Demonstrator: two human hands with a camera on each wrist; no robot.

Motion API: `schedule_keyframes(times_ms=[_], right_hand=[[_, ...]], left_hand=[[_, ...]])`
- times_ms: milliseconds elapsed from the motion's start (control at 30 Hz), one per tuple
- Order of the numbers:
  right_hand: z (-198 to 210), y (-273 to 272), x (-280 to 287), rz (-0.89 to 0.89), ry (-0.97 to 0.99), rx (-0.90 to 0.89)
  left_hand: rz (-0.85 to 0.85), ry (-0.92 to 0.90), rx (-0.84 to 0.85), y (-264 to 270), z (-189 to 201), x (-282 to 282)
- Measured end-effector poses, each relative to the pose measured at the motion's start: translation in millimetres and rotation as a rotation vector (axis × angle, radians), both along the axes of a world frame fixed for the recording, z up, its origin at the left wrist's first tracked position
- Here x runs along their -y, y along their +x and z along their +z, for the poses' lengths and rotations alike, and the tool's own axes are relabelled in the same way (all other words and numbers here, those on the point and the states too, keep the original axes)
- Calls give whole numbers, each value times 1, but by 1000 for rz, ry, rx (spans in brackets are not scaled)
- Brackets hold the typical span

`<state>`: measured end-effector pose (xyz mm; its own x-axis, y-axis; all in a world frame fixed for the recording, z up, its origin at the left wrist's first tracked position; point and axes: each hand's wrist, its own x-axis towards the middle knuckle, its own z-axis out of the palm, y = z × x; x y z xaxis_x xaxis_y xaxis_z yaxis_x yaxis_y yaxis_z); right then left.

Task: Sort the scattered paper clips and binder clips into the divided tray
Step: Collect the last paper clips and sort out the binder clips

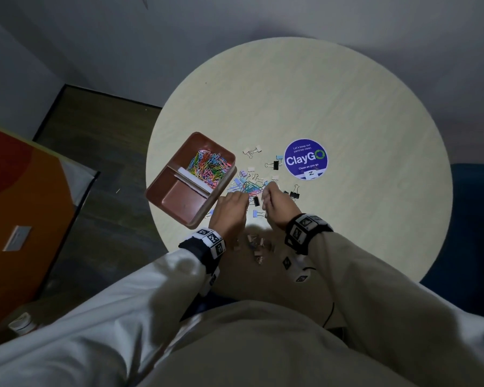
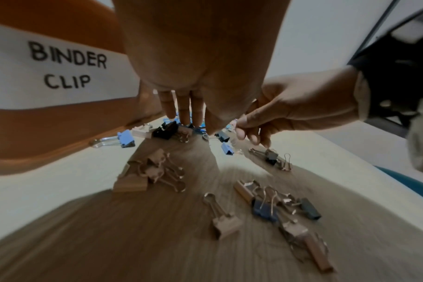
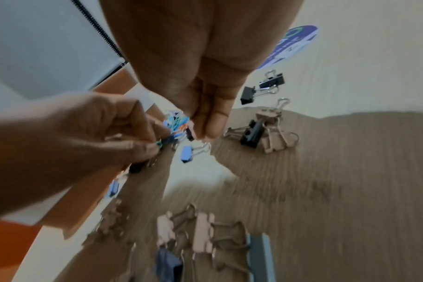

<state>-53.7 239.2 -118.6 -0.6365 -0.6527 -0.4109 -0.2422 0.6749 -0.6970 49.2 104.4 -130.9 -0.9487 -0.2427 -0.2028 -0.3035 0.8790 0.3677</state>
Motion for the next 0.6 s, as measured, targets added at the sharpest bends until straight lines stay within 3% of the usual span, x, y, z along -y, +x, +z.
schedule_keyframes(times_ms=[167, 333, 400, 500, 600], right_hand=[[3, -15, 10, -406, -86, 221], [10, -21, 27, -463, -142, 378], [7, -22, 31, -322, -57, 207], [-2, -26, 37, 107, 131, -90], [-9, -28, 46, 347, 241, -225]], left_hand=[[103, 161, -40, 5, 10, -1], [183, 311, -106, -2, 18, 3], [235, 314, -103, -9, 15, 4], [314, 378, -90, -13, 6, 4], [332, 391, -80, -12, 1, 4]])
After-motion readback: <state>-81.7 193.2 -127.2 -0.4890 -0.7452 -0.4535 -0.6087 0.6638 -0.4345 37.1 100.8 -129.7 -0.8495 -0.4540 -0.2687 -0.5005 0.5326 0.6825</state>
